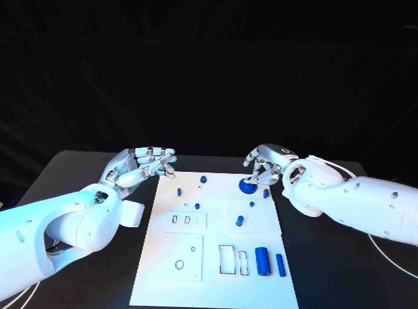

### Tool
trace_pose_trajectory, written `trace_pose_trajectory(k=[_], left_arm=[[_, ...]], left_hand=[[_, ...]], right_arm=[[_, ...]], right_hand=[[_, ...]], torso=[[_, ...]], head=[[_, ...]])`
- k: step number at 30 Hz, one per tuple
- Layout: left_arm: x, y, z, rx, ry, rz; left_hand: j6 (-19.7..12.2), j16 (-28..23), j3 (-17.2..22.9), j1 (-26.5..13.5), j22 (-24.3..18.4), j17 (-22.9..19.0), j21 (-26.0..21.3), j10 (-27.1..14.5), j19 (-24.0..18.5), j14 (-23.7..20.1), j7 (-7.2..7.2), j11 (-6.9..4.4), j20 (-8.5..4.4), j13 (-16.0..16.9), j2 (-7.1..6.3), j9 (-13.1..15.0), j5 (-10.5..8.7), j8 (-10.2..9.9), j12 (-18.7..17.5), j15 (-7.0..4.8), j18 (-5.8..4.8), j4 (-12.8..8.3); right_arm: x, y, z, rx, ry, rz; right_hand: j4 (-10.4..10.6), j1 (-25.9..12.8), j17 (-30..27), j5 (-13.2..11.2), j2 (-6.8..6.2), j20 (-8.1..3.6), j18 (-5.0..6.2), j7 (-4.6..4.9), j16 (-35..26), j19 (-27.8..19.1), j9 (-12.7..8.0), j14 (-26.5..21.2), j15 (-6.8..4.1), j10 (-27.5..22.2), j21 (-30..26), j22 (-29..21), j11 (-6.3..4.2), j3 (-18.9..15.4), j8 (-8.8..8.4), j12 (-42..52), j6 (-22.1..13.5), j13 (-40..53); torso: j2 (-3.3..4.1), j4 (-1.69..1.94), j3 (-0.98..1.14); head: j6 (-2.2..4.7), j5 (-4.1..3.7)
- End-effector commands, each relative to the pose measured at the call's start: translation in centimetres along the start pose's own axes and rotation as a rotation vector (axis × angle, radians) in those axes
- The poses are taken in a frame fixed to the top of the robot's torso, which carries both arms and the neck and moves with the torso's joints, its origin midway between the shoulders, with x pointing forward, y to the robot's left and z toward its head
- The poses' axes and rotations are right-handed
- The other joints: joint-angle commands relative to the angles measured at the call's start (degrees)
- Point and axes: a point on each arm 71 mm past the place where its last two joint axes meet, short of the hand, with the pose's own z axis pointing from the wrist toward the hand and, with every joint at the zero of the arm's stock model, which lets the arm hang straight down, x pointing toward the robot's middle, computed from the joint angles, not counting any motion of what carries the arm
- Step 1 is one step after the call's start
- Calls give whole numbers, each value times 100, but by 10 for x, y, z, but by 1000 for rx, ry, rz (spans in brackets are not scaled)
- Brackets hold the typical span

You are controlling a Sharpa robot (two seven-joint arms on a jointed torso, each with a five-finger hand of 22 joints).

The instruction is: Assemble the parts on the task board

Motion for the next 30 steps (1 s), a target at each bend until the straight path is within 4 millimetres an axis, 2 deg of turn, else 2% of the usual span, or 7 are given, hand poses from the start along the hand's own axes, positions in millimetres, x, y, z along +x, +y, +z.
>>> trace_pose_trajectory(k=[1,2,4,7,14,24,30], left_arm=[[2,-1,1,10,22,-11],[2,-1,1,10,22,-11],[2,-1,1,9,22,-12],[2,-1,1,9,22,-12],[2,0,2,8,23,-13],[2,0,2,7,22,-13],[2,0,3,6,23,-13]], left_hand=[[16,25,41,-4,9,6,36,25,-57,-37,17,4,-2,2,-19,-8,-20,-9,-28,-8,55,-4],[16,25,41,-4,9,6,36,25,-57,-37,17,4,-2,2,-19,-8,-20,-9,-28,-8,55,-4],[16,25,41,-4,9,6,36,25,-57,-37,17,4,-2,2,-19,-8,-20,-9,-28,-8,55,-4],[16,25,41,-4,9,6,36,25,-57,-37,17,4,-2,2,-19,-8,-20,-9,-28,-8,55,-4],[16,26,41,-4,9,6,37,26,-57,-38,17,3,-2,2,-19,-8,-21,-9,-28,-8,55,-4],[17,29,43,-7,17,8,48,29,-64,-39,13,2,-1,2,-19,-8,-22,-8,-26,-8,56,-3],[17,29,43,-7,17,8,48,29,-64,-39,13,2,-1,2,-19,-8,-22,-8,-26,-8,56,-3]], right_arm=[[1,-18,-4,99,77,136],[0,-23,-5,117,82,145],[0,-31,-6,145,89,154],[0,-39,-6,173,94,158],[9,-35,-3,177,109,138],[28,-22,4,168,134,116],[34,-18,8,167,136,108]], right_hand=[[178,423,297,-45,168,-12,-151,-88,182,119,76,278,-71,-463,182,472,-55,-617,3,2157,41,2278],[290,363,504,-35,196,-25,-167,-55,276,167,82,318,-41,-282,254,567,-30,-695,-3,3067,34,3164],[585,583,994,217,190,40,-217,30,506,281,111,392,17,-186,437,814,27,-894,-32,5205,-23,5336],[819,701,1654,304,231,105,-302,63,755,468,134,508,92,589,716,1163,124,-988,-30,6909,-57,6994],[1070,831,2020,267,239,168,-365,114,872,611,159,577,155,963,917,1410,172,-1157,-26,7445,-97,7519],[1152,892,2095,275,266,179,-392,117,893,670,172,592,164,984,997,1505,178,-1180,-10,7469,-77,7543],[1179,925,2095,289,286,182,-392,120,893,670,174,592,167,984,997,1505,181,-1175,-9,7469,-75,7543]], torso=[[-10,-45,26],[-11,-47,33],[-12,-54,43],[-7,-61,52],[-1,-27,40],[53,8,66],[49,15,62]], head=[[3,17],[-1,18],[-3,20],[-8,27],[-43,29],[-17,12],[-45,6]])
